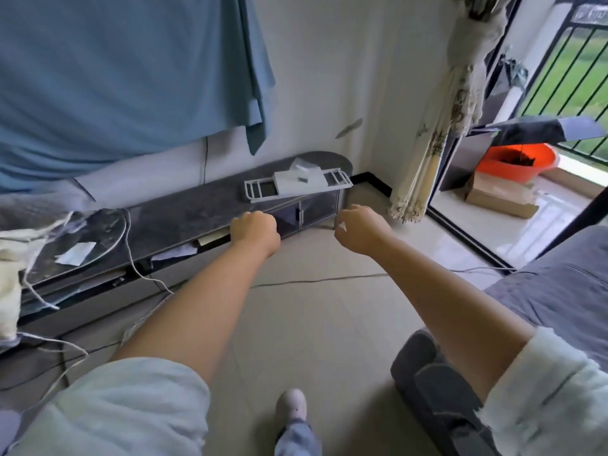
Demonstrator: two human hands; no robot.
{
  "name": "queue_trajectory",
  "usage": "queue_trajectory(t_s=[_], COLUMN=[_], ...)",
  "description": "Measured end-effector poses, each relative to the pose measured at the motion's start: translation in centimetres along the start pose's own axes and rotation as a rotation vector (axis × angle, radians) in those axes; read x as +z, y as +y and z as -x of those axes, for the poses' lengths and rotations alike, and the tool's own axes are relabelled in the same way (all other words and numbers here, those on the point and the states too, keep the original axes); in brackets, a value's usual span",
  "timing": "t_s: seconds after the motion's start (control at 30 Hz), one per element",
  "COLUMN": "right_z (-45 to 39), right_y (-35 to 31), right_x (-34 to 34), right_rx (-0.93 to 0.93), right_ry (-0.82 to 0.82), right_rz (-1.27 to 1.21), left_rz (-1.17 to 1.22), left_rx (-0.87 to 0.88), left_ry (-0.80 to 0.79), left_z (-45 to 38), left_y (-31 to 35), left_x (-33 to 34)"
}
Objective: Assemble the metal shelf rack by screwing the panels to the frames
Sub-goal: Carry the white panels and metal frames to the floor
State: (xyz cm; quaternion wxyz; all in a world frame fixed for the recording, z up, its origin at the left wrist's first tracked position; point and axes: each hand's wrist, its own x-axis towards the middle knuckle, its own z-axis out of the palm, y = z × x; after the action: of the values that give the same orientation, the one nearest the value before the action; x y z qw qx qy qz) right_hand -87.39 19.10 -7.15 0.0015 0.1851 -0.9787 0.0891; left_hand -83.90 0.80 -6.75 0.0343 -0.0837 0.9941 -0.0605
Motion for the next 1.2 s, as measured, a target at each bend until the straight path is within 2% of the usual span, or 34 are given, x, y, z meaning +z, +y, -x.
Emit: queue_trajectory(t_s=[0.33,0.43,0.67,0.9,1.1,1.2], right_z=[-27.3,-33.7,-48.9,-62.9,-71.5,-75.6], right_y=[4.5,6.1,12.2,18.2,20.9,22.2], right_x=[2.8,3.7,7.8,11.4,15.5,18.3], right_rx=[0.040,0.082,0.098,0.166,0.176,0.181], right_ry=[-0.099,-0.098,-0.221,-0.360,-0.538,-0.547], right_rz=[0.009,-0.031,-0.053,-0.167,-0.121,-0.124], left_rz=[-0.004,0.001,-0.001,0.040,0.048,0.057], left_rx=[0.025,0.025,0.018,-0.116,-0.111,-0.148], left_ry=[-0.036,-0.071,-0.158,-0.283,-0.375,-0.402], left_z=[-26.9,-33.8,-48.4,-62.1,-70.8,-75.3], left_y=[-2.0,-2.3,-1.5,-0.3,0.7,0.7], left_x=[0.4,0.5,4.1,7.2,9.7,11.9])
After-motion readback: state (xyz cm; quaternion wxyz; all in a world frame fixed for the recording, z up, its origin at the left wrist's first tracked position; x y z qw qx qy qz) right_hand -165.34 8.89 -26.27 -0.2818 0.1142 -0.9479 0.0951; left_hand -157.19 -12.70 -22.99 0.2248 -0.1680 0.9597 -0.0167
